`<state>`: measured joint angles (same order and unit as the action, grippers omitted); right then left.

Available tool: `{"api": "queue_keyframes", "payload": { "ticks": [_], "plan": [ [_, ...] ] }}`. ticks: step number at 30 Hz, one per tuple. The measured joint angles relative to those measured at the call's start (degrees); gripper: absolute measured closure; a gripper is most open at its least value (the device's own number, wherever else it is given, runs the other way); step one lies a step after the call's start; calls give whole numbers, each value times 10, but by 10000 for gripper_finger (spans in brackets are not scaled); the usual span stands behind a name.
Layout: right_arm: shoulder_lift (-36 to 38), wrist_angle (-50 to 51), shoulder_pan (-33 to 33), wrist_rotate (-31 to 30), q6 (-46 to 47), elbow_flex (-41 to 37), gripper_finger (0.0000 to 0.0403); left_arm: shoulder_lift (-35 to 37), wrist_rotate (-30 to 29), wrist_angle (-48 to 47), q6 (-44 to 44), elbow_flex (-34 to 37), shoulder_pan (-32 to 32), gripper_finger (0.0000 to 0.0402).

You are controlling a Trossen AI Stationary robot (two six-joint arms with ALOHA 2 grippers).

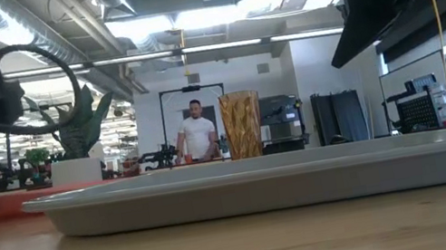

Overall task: Pick and place plate/cup/fork/spoon on tray
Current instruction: Put the plate in the center of the serving tray

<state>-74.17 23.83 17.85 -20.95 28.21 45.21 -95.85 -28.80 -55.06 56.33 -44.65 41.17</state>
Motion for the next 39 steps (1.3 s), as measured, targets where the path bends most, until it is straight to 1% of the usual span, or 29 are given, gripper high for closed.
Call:
{"api": "queue_keyframes", "payload": {
  "ticks": [5, 11, 16, 20, 24, 28, 31, 34, 39],
  "plan": [
    [0, 0, 0, 0, 0, 0, 389, 0, -2, -80, 0, -45, -3, 399],
    [0, 0, 0, 0, 0, 0, 389, 0, -4, -185, 3, -123, -3, 400],
    [0, 0, 0, 0, -1, 0, 389, 0, -40, -245, 0, -194, -3, 400],
    [0, 0, 0, 0, -14, 0, 389, 0, -69, -270, -40, -248, -8, 401],
    [0, 0, 0, -5, -32, 0, 389, 0, -98, -266, -111, -293, -26, 401],
    [2, 3, 0, -5, -33, 0, 389, 0, -144, -240, -195, -327, -51, 401],
    [15, 4, 0, -5, -33, 0, 389, 0, -169, -194, -276, -338, -69, 401],
    [43, 4, 4, -4, -33, 0, 389, 0, -172, -138, -352, -339, -87, 401],
    [106, 5, 21, -16, -53, 0, 389, -2, -184, -47, -451, -338, -114, 401]
  ]
}}
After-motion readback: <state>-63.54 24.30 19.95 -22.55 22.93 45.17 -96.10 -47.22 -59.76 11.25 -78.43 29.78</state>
